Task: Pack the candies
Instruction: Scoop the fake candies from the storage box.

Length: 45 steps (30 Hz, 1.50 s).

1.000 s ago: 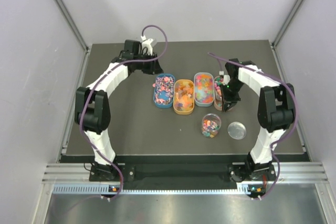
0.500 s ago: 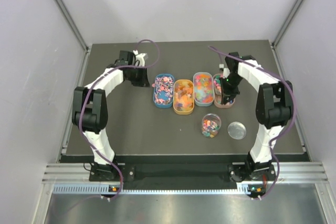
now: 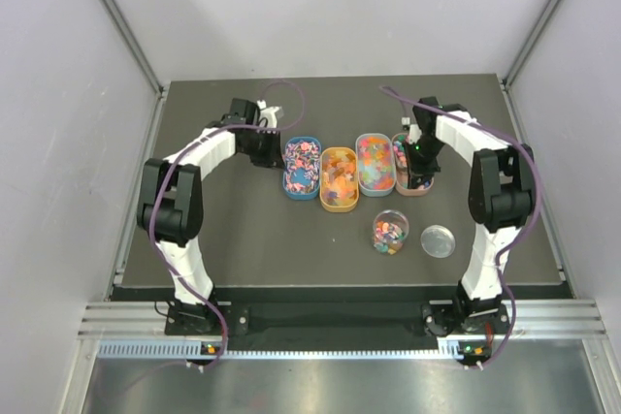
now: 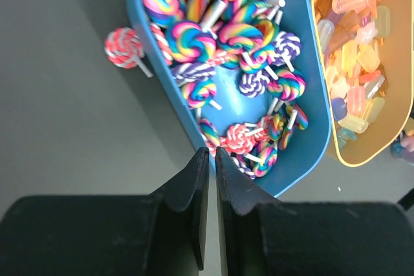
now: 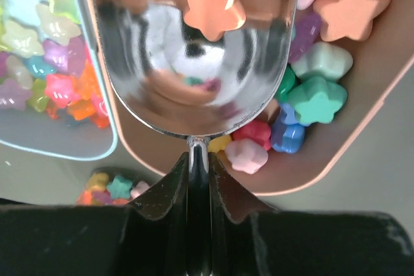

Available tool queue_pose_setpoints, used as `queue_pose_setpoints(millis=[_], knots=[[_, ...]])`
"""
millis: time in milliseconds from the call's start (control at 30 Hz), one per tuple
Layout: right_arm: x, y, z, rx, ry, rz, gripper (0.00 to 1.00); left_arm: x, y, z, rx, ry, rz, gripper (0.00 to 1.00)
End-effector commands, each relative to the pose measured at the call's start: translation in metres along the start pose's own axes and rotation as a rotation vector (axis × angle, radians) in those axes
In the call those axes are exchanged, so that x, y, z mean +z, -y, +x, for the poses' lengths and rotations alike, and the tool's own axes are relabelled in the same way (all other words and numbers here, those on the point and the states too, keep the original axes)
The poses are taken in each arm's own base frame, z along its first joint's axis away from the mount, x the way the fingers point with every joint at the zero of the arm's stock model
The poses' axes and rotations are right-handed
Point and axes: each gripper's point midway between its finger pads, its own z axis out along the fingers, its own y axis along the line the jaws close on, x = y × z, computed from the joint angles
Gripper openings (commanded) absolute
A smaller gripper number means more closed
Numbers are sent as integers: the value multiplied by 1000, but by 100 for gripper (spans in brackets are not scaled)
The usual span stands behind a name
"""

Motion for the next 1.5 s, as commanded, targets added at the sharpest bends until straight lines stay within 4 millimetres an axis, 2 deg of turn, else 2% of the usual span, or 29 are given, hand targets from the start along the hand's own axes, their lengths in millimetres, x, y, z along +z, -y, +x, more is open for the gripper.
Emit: queue_pose_setpoints(millis=[0, 133, 233, 500, 700, 933, 1067, 1267, 1467], knots=[[6, 5, -5, -26, 26, 24, 0, 2, 12, 13, 1, -34, 44, 13], [1, 11, -27, -34, 77, 38, 0, 2, 18, 14, 15, -30, 51, 13], [-3, 14, -35, -41, 99, 47, 0, 2, 21, 13, 17, -25, 60, 13], [10, 25, -22, -43, 97, 39, 0, 0, 27, 9, 22, -17, 72, 13], [15, 26, -16, -91, 108, 19, 0, 0, 28, 4, 30, -7, 71, 13], [0, 26, -24, -117, 194, 21, 0, 0, 25, 0, 51, 2, 58, 13], [4, 28, -18, -138, 220, 23, 0, 2, 22, -9, 75, 15, 43, 13], [-4, 27, -36, -144, 319, 22, 0, 1, 20, -21, 93, 32, 29, 14], [-8, 32, -39, -156, 382, 40, 0, 2, 21, -31, 98, 36, 32, 13]])
